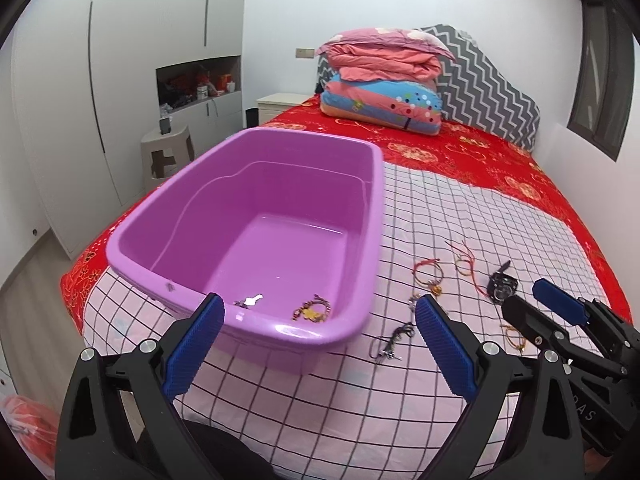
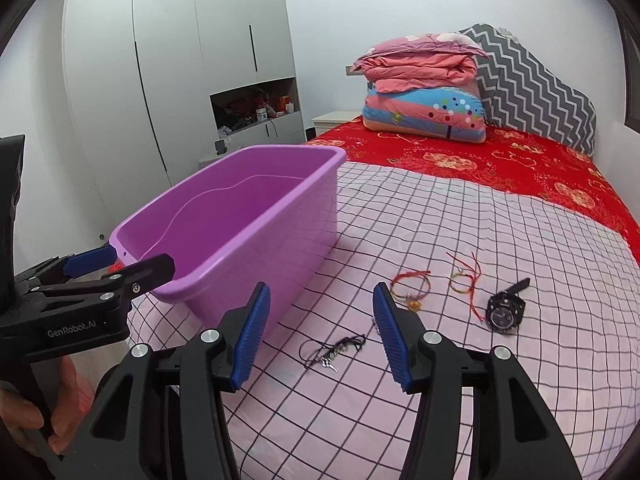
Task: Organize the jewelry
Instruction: 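Withdraw both tools from the basin back over the bed, then lower right tool to gold braided bracelet while left tool lowers to black cord necklace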
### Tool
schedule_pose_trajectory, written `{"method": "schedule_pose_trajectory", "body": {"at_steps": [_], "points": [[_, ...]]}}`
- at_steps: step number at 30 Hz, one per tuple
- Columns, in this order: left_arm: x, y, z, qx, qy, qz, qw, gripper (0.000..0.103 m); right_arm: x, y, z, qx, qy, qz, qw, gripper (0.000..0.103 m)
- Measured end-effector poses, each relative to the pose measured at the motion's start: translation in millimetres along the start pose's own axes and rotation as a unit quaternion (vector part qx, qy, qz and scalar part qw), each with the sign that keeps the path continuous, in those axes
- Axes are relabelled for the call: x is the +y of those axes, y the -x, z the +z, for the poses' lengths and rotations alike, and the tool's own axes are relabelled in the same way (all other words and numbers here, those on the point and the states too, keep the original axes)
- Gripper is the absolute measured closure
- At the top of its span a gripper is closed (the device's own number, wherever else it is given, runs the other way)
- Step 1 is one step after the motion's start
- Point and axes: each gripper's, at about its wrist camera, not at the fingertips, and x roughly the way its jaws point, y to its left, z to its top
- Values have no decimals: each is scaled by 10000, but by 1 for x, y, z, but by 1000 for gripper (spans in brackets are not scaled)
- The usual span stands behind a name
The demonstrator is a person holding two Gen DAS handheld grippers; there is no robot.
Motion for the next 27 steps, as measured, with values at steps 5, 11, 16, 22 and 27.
{"method": "schedule_pose_trajectory", "body": {"at_steps": [5,11,16,22,27], "points": [[-19,1,-9,88,-25,-164,9998,8,-17,7,-15,94,-154,-89,9998,51],[-43,-2,-24,241,-171,-277,9992,8,-35,15,-34,195,-314,-231,9990,51],[-60,-4,-39,364,-217,-413,9983,7,-48,22,-51,226,-375,-330,9985,46],[-72,-13,-58,533,-264,-579,9965,7,-66,22,-77,408,-523,-397,9970,46],[-74,-22,-69,577,-285,-506,9966,7,-81,20,-96,482,-637,-444,9958,46]]}}
